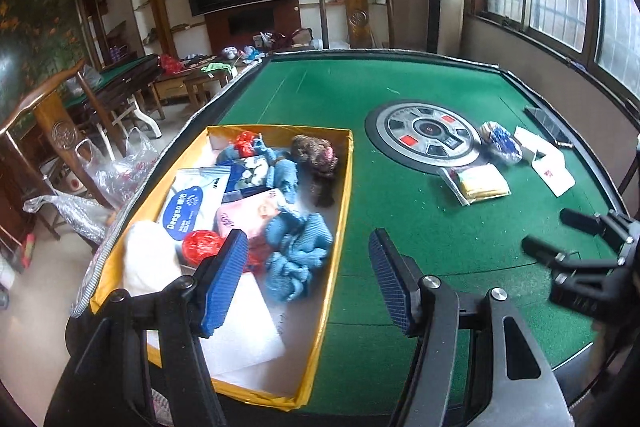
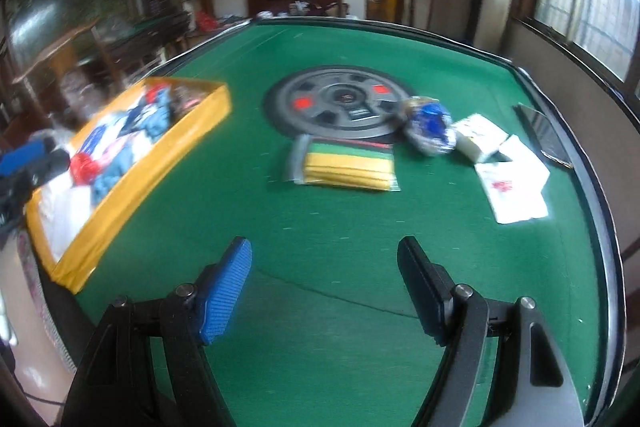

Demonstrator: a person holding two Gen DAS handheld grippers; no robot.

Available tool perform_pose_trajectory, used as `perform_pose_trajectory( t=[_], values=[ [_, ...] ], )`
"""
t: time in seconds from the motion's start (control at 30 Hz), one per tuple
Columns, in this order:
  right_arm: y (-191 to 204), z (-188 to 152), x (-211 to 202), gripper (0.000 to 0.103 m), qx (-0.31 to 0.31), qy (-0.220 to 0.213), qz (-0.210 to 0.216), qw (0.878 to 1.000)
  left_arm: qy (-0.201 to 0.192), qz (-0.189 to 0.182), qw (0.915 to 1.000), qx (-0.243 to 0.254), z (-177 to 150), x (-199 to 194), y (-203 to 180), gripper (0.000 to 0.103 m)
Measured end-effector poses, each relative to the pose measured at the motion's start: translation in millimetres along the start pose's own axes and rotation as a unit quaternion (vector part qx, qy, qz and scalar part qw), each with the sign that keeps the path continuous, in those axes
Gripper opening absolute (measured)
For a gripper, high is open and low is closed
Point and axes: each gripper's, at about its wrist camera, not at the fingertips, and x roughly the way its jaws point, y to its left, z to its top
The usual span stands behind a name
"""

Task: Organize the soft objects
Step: 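Move both open grippers from the box toward the items on the table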

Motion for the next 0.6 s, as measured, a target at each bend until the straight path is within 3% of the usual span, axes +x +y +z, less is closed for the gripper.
perform_pose_trajectory(
  t=[0.33,0.4,0.6],
  values=[
    [-83.9,19.1,-30.1,0.073,0.083,-0.078,-0.063,0.991,0.004,0.037,0.9968,0.071,2.7,6.4,-44.6,0.062],
    [-96.1,24.0,-34.7,0.078,0.1,-0.093,-0.069,0.988,0.007,0.036,0.9962,0.079,2.3,8.7,-49.6,0.062],
    [-125.6,36.5,-34.8,0.078,0.131,-0.109,-0.068,0.983,0.013,0.036,0.9947,0.095,3.8,13.6,-62.6,0.062]
  ],
)
